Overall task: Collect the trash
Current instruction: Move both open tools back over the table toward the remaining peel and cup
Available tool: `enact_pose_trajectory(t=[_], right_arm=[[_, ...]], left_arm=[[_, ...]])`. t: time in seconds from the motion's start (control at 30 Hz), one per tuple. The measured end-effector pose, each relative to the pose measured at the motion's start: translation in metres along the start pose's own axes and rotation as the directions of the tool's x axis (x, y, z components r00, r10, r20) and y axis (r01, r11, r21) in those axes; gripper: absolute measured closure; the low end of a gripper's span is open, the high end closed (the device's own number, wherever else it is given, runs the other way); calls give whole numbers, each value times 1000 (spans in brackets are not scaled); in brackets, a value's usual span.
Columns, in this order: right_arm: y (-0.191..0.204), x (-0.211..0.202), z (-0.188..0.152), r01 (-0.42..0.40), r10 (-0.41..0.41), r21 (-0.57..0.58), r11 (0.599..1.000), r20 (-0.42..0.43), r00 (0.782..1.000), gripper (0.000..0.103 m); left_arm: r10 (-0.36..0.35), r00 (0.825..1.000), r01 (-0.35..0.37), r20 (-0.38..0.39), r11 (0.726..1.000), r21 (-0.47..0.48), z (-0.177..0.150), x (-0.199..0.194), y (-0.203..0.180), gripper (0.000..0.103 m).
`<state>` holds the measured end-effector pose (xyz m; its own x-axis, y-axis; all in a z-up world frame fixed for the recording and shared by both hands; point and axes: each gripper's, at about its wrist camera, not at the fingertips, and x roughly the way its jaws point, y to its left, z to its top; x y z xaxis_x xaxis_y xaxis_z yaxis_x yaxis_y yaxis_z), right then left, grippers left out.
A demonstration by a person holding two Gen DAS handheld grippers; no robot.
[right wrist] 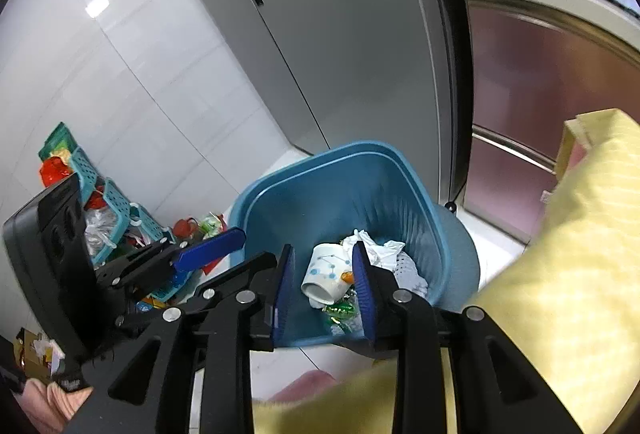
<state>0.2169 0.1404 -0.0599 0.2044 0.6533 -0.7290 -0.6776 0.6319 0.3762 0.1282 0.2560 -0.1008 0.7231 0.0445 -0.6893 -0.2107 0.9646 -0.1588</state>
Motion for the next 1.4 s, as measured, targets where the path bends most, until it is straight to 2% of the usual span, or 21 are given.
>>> enact_pose_trajectory(t=[0.2,0.3,0.43,0.53,0.77,0.93,1.1,1.17,1.27,1.4], right_arm=[[-11,-59,-24,14,-14,-9,1000,89,996,65],[-21,-89,-39,38,-37,-1,999,125,991,61],[-44,-132,-61,82,-91,56,995,176,980,61],[-62,-163,-79,135,-157,111,985,215,964,59],[-111,-219,-123,212,-283,264,941,273,919,59],[-140,-244,-149,236,-346,350,907,294,891,59],[-160,-264,-173,253,-391,409,877,302,869,59],[-167,-272,-181,255,-403,428,867,304,863,59],[-178,-277,-189,256,-418,454,854,304,856,59],[-189,-284,-196,250,-427,477,843,309,850,59]], left_arm=[[-79,995,75,60,995,58,-2,-32,-28,48],[-147,986,139,76,984,112,-5,-46,-53,46],[-255,965,241,62,955,174,-11,-57,-91,43],[-358,934,345,18,912,223,-18,-60,-129,43],[-493,866,495,-89,815,303,-36,-58,-208,42],[-569,799,600,-194,729,329,-56,-56,-264,42],[-582,762,647,-284,684,337,-72,-44,-311,42],[-576,750,661,-326,676,325,-77,-37,-327,45],[-577,721,688,-385,663,295,-83,-27,-345,48],[-560,712,692,-424,664,283,-83,-12,-369,48]])
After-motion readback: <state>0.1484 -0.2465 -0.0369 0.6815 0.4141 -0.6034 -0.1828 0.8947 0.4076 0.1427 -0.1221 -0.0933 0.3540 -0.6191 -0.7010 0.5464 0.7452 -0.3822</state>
